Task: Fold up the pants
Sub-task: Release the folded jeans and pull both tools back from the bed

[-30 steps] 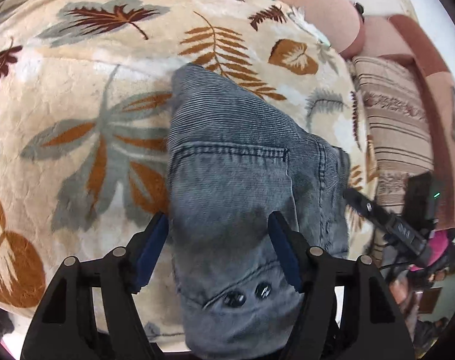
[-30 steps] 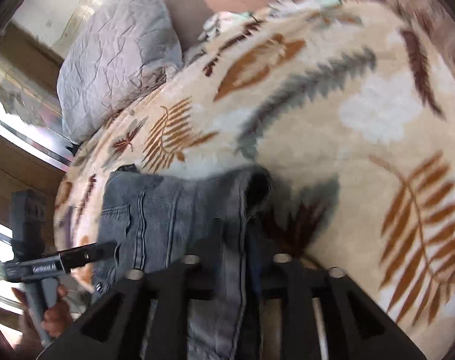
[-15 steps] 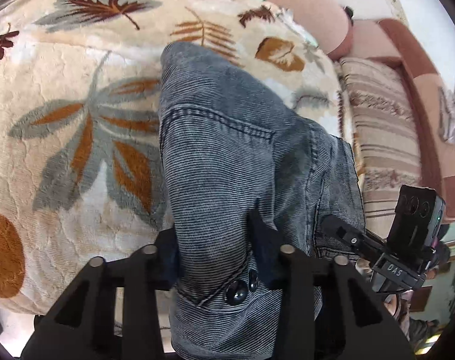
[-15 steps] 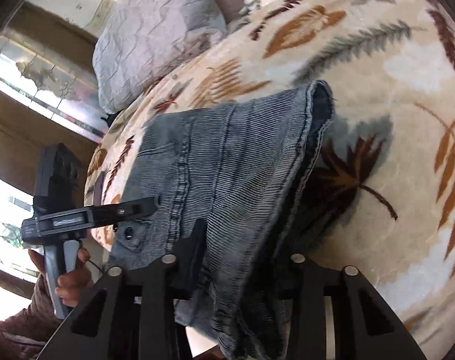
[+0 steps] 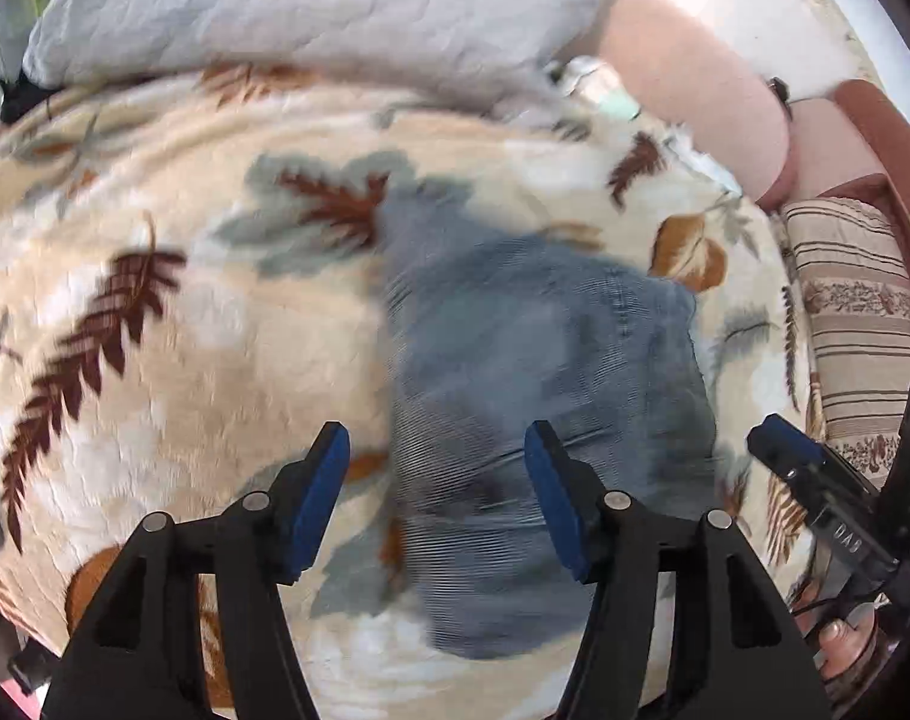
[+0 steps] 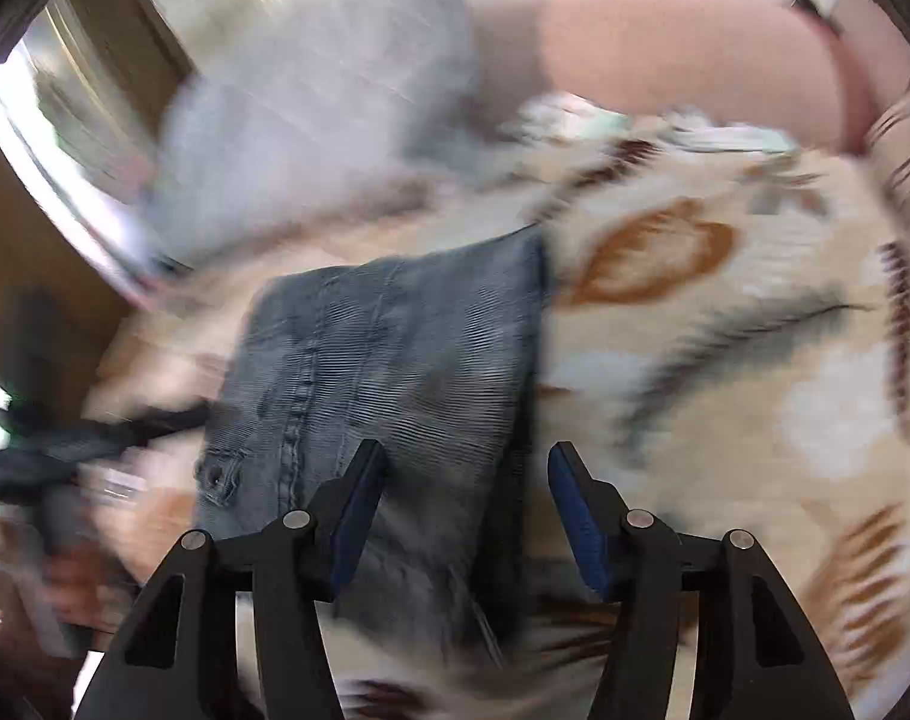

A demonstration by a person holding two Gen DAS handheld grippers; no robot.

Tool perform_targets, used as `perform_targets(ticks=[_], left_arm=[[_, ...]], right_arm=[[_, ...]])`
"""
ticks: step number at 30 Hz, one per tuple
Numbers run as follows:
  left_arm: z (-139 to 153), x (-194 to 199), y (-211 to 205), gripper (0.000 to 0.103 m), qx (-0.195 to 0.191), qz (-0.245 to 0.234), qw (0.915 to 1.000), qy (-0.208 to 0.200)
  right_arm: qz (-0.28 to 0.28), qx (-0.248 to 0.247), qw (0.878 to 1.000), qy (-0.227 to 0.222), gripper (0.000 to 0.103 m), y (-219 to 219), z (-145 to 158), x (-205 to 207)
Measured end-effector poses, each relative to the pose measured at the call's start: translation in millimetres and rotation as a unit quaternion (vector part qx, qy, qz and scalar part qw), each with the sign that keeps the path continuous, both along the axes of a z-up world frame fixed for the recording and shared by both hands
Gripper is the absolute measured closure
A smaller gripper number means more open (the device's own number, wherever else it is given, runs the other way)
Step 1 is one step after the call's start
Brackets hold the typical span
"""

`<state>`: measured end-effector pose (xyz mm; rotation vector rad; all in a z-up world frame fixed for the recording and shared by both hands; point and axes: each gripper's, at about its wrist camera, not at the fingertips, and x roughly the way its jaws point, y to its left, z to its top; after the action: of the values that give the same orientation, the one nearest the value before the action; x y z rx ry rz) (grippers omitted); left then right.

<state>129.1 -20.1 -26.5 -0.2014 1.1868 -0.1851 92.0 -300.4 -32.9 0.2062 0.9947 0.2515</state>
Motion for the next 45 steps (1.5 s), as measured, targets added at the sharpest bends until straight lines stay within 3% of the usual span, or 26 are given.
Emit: perform_targets(ticks=[2, 3, 6, 9, 11, 12, 18, 26, 33, 37, 45], left_arm=[[-5, -9, 8, 0.033, 0.008, 0.016, 0.9997, -0.016], [-7, -14, 7, 0.031, 0.018, 0.024, 0.9992, -0.026], [-5, -32, 12, 0.029, 0.054, 0.033, 0.9958, -0.065], [-3, -48, 1, 0.027, 0.134, 0.033, 0.9873, -0.078], [-4, -58, -7, 0.023, 0.186, 0.032, 0.9789, -0.078], [-4, -62, -10, 0.023, 0.195, 0.03, 0.9769, -0.081], [6, -104, -9, 0.023, 0.16, 0.025, 0.9789, -0.125], [10, -138, -34, 0.023, 0.186, -0.009, 0.9743, -0.127], [15, -152, -37, 0.023, 0.171, -0.003, 0.9769, -0.128], [15, -155, -42, 0.023, 0.165, -0.02, 0.9778, -0.128], [14, -160, -54, 0.023, 0.143, -0.052, 0.9818, -0.114]], right_arm=[[-0.012, 0.009, 1.0, 0.0, 0.044, -4, -3, -6], [-0.015, 0.007, 1.0, -0.003, 0.039, -5, -3, -9], [-0.045, -0.03, 0.999, 0.0, 0.013, -5, 3, -18], [-0.06, -0.045, 0.997, 0.014, 0.0, -4, 8, -31], [-0.052, -0.052, 0.997, 0.036, 0.0, -4, 10, -38], [-0.052, -0.056, 0.997, 0.024, 0.0, -5, 13, -46], [-0.043, -0.123, 0.991, -0.033, 0.0, 4, 30, -88], [-0.041, -0.179, 0.981, -0.064, 0.0, 9, 47, -124], [-0.032, -0.17, 0.983, -0.058, 0.0, 10, 47, -151], [-0.034, -0.188, 0.979, -0.065, 0.0, 13, 44, -163], [-0.04, -0.163, 0.984, -0.056, 0.0, 10, 41, -168]])
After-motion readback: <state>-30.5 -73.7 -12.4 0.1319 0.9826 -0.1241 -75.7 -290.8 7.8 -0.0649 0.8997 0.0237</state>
